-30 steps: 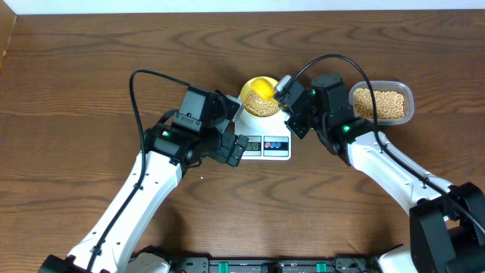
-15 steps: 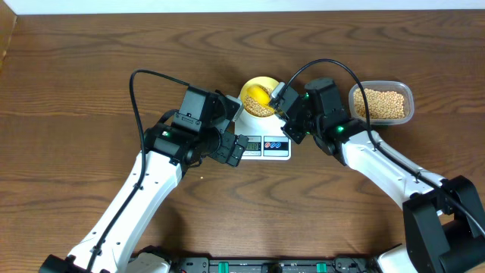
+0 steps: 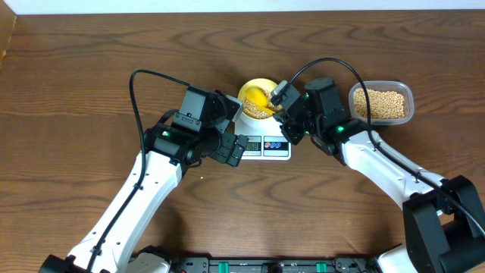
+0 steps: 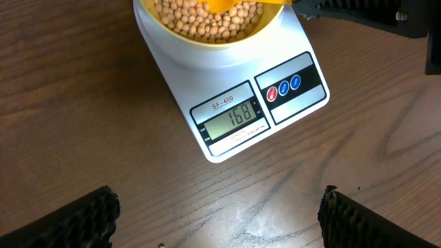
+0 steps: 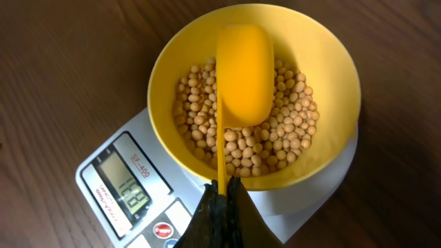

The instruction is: Scoop item into bowl and weigh 50g on scale

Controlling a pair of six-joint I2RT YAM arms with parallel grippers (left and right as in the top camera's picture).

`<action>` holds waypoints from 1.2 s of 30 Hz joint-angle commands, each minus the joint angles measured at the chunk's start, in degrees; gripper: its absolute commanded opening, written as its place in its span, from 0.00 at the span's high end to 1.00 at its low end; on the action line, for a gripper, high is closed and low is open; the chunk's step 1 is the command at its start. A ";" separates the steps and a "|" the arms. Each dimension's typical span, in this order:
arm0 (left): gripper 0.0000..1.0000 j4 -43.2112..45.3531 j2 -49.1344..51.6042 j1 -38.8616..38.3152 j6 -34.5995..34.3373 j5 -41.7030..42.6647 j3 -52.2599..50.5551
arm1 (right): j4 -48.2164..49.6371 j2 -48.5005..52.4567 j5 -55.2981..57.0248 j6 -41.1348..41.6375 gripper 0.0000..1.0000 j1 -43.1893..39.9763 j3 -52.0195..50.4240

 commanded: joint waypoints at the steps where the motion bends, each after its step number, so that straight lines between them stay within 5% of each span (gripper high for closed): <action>1: 0.05 0.02 0.17 -0.17 -0.46 -0.20 -0.50 | 0.00 0.48 -1.79 2.29 0.99 0.26 0.17; 17: 0.05 0.02 0.17 -0.17 -0.48 -0.20 -0.50 | 0.02 0.48 -8.85 19.19 0.99 -6.03 0.17; 36: 0.05 0.02 0.17 -0.17 -0.46 -0.20 -0.50 | 1.44 0.48 -2.32 8.59 0.99 -6.78 0.17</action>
